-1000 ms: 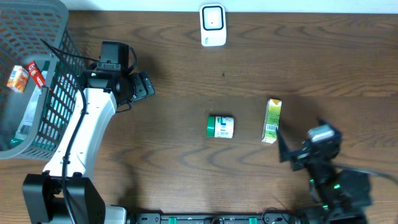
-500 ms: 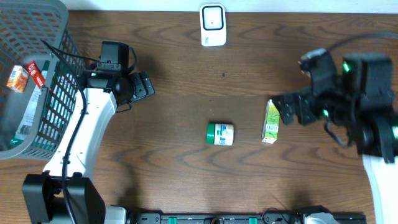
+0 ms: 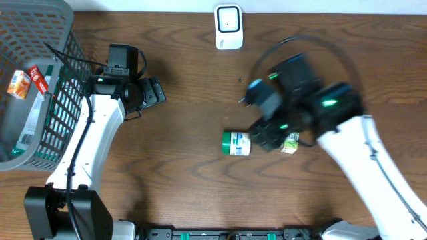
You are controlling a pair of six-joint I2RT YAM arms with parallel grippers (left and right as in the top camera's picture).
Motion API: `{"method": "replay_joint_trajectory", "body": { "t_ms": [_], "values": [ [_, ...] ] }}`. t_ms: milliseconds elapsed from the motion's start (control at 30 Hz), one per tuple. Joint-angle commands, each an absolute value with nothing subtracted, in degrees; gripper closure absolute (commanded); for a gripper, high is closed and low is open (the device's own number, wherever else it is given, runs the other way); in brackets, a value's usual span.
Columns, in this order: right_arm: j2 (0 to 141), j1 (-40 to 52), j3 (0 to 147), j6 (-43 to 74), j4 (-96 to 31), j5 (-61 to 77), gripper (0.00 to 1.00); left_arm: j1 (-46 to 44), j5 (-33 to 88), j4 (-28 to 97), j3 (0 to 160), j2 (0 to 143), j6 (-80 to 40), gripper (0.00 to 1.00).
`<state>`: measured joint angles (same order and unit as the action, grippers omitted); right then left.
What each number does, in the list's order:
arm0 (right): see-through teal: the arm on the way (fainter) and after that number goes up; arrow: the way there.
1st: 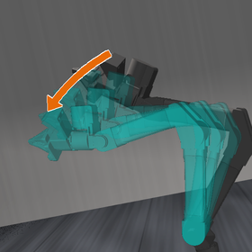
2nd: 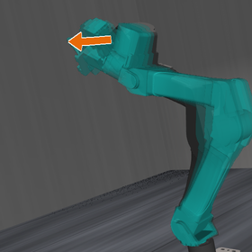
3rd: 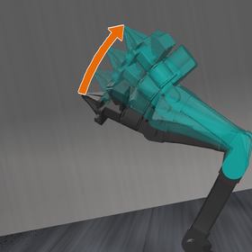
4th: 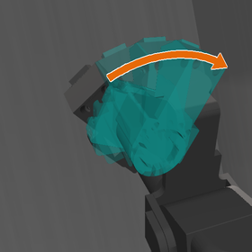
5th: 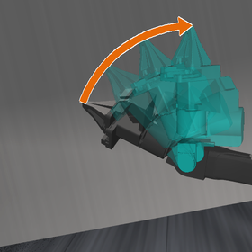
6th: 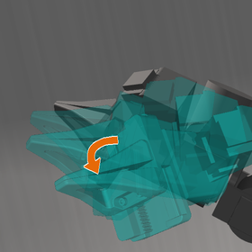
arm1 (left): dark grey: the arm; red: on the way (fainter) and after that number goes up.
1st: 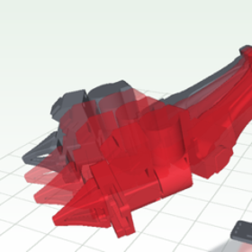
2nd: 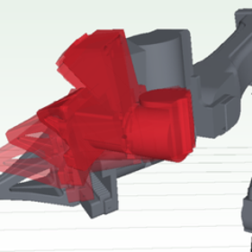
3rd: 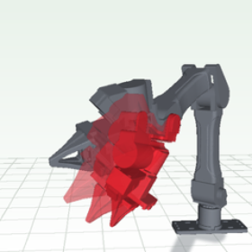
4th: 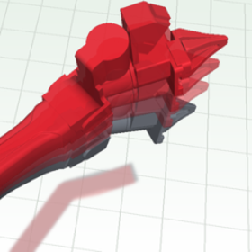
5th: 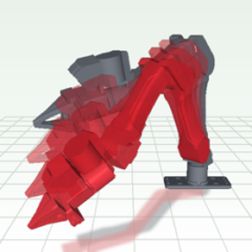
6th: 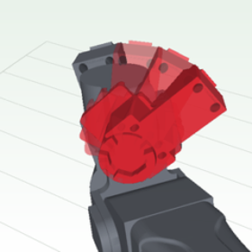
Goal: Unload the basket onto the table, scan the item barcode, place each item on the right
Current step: 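Reach the right gripper to the green-lidded jar and grasp it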
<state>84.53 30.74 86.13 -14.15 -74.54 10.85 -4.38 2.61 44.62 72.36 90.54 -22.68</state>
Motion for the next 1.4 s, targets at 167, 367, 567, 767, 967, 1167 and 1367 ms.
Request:
{"method": "replay_joint_trajectory", "body": {
  "t_ms": [167, 367, 567, 767, 967, 1167, 1367],
  "values": [
    [89.82, 46.44, 75.53, -15.33, -65.73, -10.2, 0.28, -4.19, 1.89, 44.69, 73.41, 90.02, -22.61, 0.06],
    [93.41, 52.23, 70.48, -15.31, -59.92, -19.84, 0.28, -4.19, 1.89, 44.69, 73.41, 90.0, -22.61, 0.06],
    [95.83, 52.56, 66.59, -15.31, -52.12, -20.75, 0.31, -4.19, 1.89, 44.69, 73.41, 90.02, -22.61, 0.06],
    [98.45, 52.53, 66.13, -15.35, -50.06, -20.82, 0.36, -4.19, 1.89, 44.69, 73.41, 90.02, -22.61, 0.05],
    [100.68, 52.56, 65.82, -15.49, -49.78, -22.04, 0.41, -4.19, 1.89, 44.69, 73.41, 90.0, -22.61, 0.06],
    [102.8, 52.14, 65.82, -15.51, -48.21, -22.22, 0.42, -4.19, 1.91, 44.69, 73.41, 90.02, -22.61, 0.06],
    [103.63, 51.68, 65.82, -15.55, -47.55, -22.33, 0.42, -4.19, 1.91, 44.69, 73.41, 90.02, -22.61, 0.05]
  ]
}}
